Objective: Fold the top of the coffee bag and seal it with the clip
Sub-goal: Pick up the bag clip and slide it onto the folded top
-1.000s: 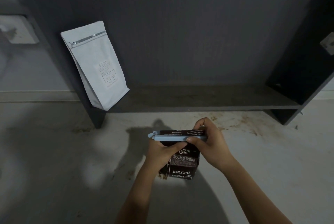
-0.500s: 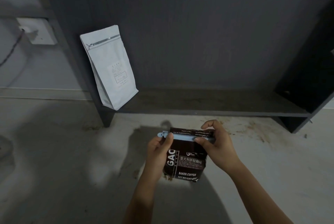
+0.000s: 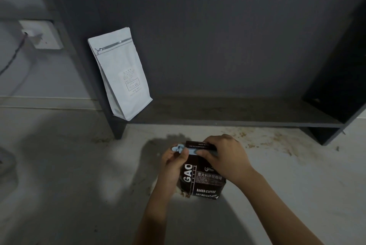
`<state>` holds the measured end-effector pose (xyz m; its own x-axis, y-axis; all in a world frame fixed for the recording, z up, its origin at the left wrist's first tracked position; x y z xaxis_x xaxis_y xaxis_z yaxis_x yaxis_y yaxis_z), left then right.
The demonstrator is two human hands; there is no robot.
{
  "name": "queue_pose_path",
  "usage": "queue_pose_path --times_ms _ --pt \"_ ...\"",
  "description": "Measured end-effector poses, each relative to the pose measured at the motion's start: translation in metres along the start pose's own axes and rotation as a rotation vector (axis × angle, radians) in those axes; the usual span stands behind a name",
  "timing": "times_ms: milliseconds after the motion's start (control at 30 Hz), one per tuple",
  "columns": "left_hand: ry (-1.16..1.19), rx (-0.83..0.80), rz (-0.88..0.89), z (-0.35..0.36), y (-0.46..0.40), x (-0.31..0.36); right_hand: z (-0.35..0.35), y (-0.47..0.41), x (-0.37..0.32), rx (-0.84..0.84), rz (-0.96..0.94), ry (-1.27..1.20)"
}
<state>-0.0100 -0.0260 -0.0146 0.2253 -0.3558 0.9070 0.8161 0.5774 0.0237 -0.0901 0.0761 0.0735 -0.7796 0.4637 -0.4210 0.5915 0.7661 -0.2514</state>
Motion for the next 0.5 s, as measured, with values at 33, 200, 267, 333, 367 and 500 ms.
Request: queue_pose_path --times_ms 33,200,267,333,367,500 --pt "0.013 0.009 -0.016 0.0007 0.0010 -0.0007 0.0001 -0.0004 0.0007 0.002 -0.004 0.003" --pt "0.082 0.065 -0.074 0.0019 0.0060 -0.0075 0.0014 0.0013 -0.0003 -0.022 -0.050 -0.009" --pt "0.118 0.079 -0.100 0.0026 0.0073 -0.0091 0.0012 0.0033 -0.0009 -0.027 -0.057 -0.009" --pt "0.141 0.083 -0.093 0.0031 0.0077 -0.0086 0.0003 0.0041 -0.0005 -0.019 -0.047 -0.018" --pt "0.151 0.081 -0.087 0.0031 0.0074 -0.0086 -0.0004 0.0043 0.0003 -0.015 -0.032 -0.034" --pt "0.179 0.034 -0.058 0.0057 0.0034 -0.0072 -0.0010 0.0039 0.0073 -0.015 0.064 -0.117"
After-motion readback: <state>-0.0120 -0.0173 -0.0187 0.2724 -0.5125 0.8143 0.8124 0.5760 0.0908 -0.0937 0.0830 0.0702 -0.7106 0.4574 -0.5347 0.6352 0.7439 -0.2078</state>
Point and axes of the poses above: each hand's wrist, its own y-axis away from the middle knuckle, its own z-axis out of the palm, x = y × z, the point moved 10 cm from there along -y, towards the middle knuckle, and after that the axes turned 2 degrees about -x, right-handed, at the moved point
